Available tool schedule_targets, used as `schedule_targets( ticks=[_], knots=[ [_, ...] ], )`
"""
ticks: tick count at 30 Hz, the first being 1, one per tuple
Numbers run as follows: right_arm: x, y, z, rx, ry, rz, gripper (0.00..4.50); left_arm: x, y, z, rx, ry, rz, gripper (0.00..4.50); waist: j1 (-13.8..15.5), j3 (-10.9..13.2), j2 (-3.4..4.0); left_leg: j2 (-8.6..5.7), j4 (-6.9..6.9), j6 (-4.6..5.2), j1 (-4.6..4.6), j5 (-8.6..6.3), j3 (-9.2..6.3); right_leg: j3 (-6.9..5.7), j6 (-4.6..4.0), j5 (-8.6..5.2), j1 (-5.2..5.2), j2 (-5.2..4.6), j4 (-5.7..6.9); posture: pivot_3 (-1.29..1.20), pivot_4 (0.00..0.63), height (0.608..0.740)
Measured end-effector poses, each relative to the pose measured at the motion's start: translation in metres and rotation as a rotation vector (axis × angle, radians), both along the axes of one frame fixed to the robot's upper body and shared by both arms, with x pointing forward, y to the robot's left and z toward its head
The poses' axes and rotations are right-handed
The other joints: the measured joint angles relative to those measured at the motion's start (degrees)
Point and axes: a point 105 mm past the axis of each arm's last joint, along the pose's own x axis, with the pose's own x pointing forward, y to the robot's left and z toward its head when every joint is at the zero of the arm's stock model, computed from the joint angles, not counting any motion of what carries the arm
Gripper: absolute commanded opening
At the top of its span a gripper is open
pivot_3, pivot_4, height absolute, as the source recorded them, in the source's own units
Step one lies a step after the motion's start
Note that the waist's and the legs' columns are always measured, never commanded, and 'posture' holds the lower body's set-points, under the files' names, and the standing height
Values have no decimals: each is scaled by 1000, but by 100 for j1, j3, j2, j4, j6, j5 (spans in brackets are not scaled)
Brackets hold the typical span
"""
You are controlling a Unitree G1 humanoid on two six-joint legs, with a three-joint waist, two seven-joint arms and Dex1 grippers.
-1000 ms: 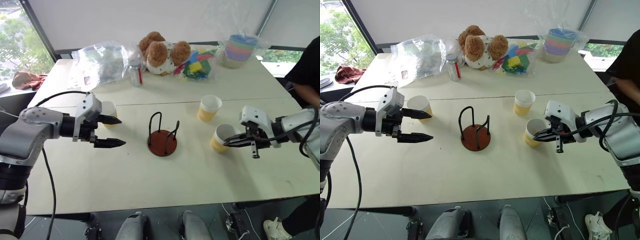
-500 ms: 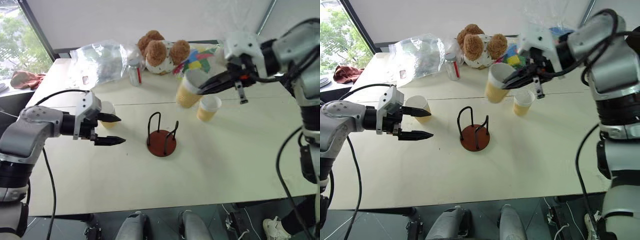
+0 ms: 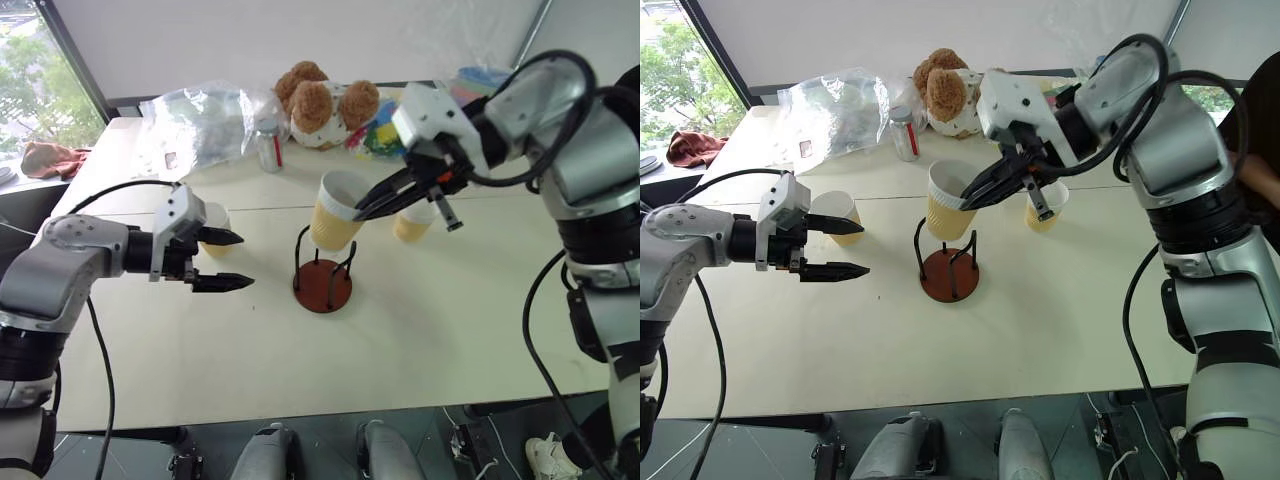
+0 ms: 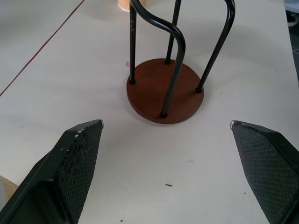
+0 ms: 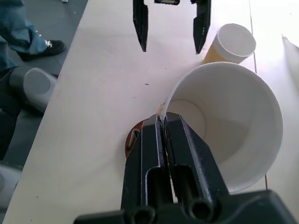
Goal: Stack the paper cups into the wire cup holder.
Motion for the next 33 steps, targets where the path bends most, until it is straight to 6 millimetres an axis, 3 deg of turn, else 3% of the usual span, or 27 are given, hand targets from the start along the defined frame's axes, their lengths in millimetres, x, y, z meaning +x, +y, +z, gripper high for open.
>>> schedule_targets(
  ticks=[8, 11, 14, 21, 23, 26, 28, 33],
  knots=[
    [12, 4, -25, -59, -12, 7, 71, 1, -3, -1, -11, -5, 0, 4500, -5, 0, -1, -1, 0, -12, 1, 7, 1, -1, 0, 0, -4, 1, 10, 0, 150, 740],
    [14, 7, -29, -71, -27, 12, 919, 1, -4, -1, -12, -5, 0, 4500, -5, 0, 0, -1, 1, -13, 1, 8, 1, -1, 0, 0, -4, 1, 11, 0, 150, 740],
    [16, 9, -31, -70, -32, 14, 2287, 1, -4, -1, -15, 0, 6, 4500, -3, 0, -1, -1, 1, -13, 1, 8, 1, -1, 0, 0, -4, 1, 12, 0, 150, 740],
    [26, 3, -27, -37, -29, -54, 2287, 1, -5, -1, -13, -3, 11, 4500, 3, 0, -1, -1, 1, -14, 1, 8, 1, -1, 0, 0, -4, 1, 12, 0, 150, 740],
    [41, -13, -19, -37, -51, -145, 2287, 0, -6, -1, -20, 2, 5, 4500, 10, 1, -1, -5, 2, -13, 1, 8, 1, 0, 0, 0, -4, -1, 12, 0, 150, 740],
    [65, -57, -5, -54, -133, -339, 2287, -2, -6, 2, -27, 7, -3, 4500, 12, 0, -4, -8, 1, -13, 2, 8, -2, 0, -2, -1, -2, -2, 11, 0, 150, 740],
    [81, -86, -13, -84, -140, -454, 2287, -4, -3, 5, -11, 5, -8, 4500, -20, 0, -5, -8, -2, -18, 4, 10, 1, 0, -2, -1, -2, -2, 9, 0, 150, 740],
    [96, -114, -42, -118, -65, -566, 2287, 1, -4, 22, -18, -52, -12, 4500, -58, 3, -1, -1, -4, -21, 8, 12, 8, 3, -1, -1, -5, 3, 14, 0, 150, 740]
  ],
)
